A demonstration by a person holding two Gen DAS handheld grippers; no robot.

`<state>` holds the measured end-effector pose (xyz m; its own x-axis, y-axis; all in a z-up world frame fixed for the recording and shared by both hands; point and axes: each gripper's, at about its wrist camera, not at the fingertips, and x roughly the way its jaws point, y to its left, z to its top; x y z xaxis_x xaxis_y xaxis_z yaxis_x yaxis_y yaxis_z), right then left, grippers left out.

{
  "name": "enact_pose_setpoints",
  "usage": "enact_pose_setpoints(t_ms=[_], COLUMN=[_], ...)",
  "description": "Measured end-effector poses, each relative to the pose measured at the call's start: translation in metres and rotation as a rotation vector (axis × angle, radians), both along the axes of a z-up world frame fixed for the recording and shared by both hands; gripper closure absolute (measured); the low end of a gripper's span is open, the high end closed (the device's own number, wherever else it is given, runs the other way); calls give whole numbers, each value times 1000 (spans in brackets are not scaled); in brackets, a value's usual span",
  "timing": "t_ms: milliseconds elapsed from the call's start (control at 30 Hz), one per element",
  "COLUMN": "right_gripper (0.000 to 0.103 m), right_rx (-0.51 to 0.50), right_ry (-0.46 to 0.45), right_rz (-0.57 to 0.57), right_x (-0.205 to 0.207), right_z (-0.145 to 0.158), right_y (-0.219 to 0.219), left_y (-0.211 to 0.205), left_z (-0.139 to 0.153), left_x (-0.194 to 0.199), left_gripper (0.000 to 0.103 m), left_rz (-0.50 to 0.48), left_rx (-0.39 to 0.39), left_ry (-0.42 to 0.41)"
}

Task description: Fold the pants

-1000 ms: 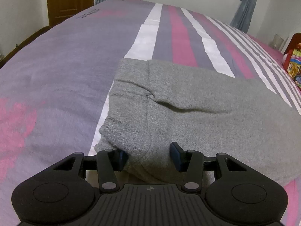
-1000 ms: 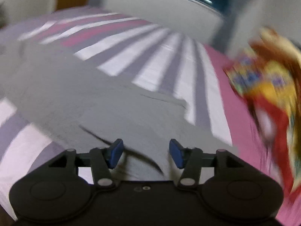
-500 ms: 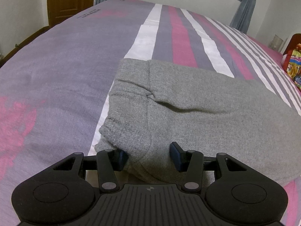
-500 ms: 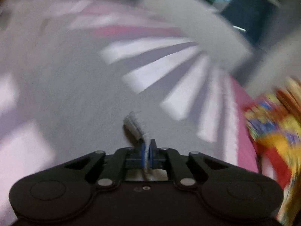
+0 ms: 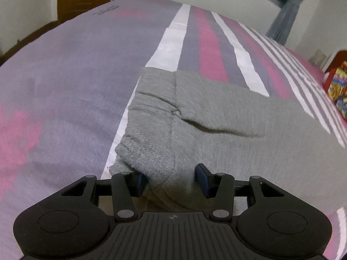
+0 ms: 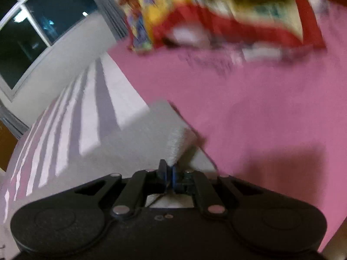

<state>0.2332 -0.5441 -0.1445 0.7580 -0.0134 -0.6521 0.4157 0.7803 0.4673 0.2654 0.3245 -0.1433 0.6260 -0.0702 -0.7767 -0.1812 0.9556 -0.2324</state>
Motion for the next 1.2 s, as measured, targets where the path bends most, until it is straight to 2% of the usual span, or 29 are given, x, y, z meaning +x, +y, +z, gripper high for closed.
enact_pose_setpoints(t_ms=[100, 167, 233, 300, 367, 400, 433, 500, 533, 600, 633, 667, 700, 733, 800, 900, 967, 1033, 1067, 1100, 1133, 1200], right_gripper=[99, 99, 99, 99, 99, 99, 102, 99, 91, 77, 77, 78, 85, 85, 85, 85, 86, 85, 85, 85, 85, 82], right_rx=[36, 32, 26, 11, -19, -35, -53, -126, -149, -295, -344, -335, -305, -304, -325, -271, -259, -234, -236, -257, -261, -281], right_ry=[-21, -32, -72, -102, -76, -16, 42, 58, 62, 44, 9, -28, -58, -73, -98, -109, -110, -99, -53, 24, 58, 72], right_rz=[-25, -19, -6, 5, 6, 3, 15, 39, 42, 25, 44, 93, 169, 237, 403, 689, 816, 864, 869, 856, 844, 836], right_x=[2, 3, 0, -8, -9, -4, 3, 4, 4, -5, -11, -15, -16, -13, -1, 27, 43, 60, 71, 83, 89, 96], right_z=[0, 4, 12, 17, 16, 6, -4, -4, 2, 22, 31, 39, 44, 46, 46, 33, 21, 9, 1, -10, -15, -1], right_y=[-3, -1, -3, -1, 0, -1, -1, 9, 14, 30, 40, 48, 61, 77, 126, 210, 256, 289, 300, 311, 317, 325], left_y=[4, 9, 16, 18, 18, 17, 15, 14, 14, 13, 12, 8, 1, -12, -48, -116, -145, -159, -161, -164, -169, -170], left_z=[3, 5, 8, 13, 7, -2, -6, -2, 3, 14, 23, 34, 42, 49, 50, 34, 23, 17, 10, -4, -9, 2], left_x=[-2, -4, -10, -14, -15, -12, -12, -15, -19, -33, -44, -55, -63, -69, -65, -43, -27, -13, -3, 12, 14, 20], left_gripper=[61, 76, 80, 81, 81, 81, 79, 74, 70, 53, 49, 49, 49, 49, 49, 49, 49, 49, 49, 49, 49, 49], left_rz=[28, 55, 79, 81, 78, 70, 51, 54, 53, 86, 133, 164, 171, 169, 54, -146, -187, -189, -182, -187, -192, -186], left_rx=[-25, -57, -109, -118, -92, -74, -56, -60, -57, 6, 59, 101, 102, 89, 65, 86, 97, 76, 58, 52, 70, 69], left_ry=[-22, -51, -100, -139, -122, -76, -66, -76, -82, -96, -126, -170, -215, -253, -281, -263, -269, -281, -241, -146, -145, -116])
